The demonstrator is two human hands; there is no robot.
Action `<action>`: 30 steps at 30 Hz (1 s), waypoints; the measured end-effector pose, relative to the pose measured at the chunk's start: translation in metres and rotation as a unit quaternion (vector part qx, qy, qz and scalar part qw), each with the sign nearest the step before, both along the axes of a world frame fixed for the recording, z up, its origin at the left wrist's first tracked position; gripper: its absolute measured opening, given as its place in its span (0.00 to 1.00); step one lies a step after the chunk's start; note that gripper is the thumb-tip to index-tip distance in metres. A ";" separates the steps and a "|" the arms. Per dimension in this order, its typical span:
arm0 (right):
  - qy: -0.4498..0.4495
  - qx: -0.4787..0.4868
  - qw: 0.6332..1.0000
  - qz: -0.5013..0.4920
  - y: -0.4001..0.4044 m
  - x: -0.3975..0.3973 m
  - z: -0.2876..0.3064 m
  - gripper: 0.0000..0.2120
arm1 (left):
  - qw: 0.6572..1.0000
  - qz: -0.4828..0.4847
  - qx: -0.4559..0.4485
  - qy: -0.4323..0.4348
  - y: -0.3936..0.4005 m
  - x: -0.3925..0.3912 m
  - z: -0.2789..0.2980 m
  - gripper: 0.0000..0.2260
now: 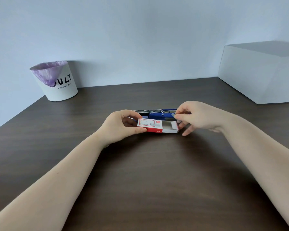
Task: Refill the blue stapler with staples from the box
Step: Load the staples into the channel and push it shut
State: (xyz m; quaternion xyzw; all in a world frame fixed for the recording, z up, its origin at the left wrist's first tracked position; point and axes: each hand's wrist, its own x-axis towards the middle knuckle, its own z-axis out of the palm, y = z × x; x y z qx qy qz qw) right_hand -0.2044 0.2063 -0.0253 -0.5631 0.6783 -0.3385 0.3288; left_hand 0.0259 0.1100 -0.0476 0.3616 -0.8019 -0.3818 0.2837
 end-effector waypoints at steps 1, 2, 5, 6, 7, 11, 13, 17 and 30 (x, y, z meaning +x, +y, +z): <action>-0.017 0.000 1.000 0.002 -0.001 0.002 0.000 0.07 | 1.000 -0.003 -0.002 -0.005 0.000 0.000 0.000 0.15; -0.027 -0.002 1.000 0.004 -0.002 0.003 0.000 0.07 | 1.000 -0.006 -0.003 -0.009 0.000 0.001 0.000 0.15; -0.044 -0.010 0.999 0.011 -0.002 0.006 -0.001 0.05 | 1.000 -0.014 -0.011 -0.017 0.002 0.000 0.001 0.13; -0.047 -0.013 0.999 0.013 -0.002 0.007 -0.002 0.05 | 1.000 -0.015 -0.012 -0.020 0.002 -0.001 0.001 0.13; -0.049 -0.016 0.999 0.016 -0.002 0.008 -0.002 0.04 | 1.000 -0.017 -0.011 -0.022 0.002 -0.001 0.001 0.13; -0.047 -0.030 0.998 0.035 -0.003 0.010 -0.004 0.03 | 0.999 -0.021 0.005 -0.028 0.002 -0.001 0.000 0.15; -0.049 -0.031 0.997 0.043 -0.003 0.011 -0.005 0.03 | 0.999 -0.026 0.009 -0.031 0.002 -0.001 0.000 0.16; -0.019 -0.034 0.998 0.054 -0.003 0.010 -0.006 0.04 | 0.998 -0.038 0.005 -0.040 0.002 -0.001 0.000 0.17; 0.118 -0.120 0.985 -0.019 -0.013 0.001 0.000 0.06 | 0.996 -0.014 -0.080 -0.045 0.000 0.001 -0.002 0.10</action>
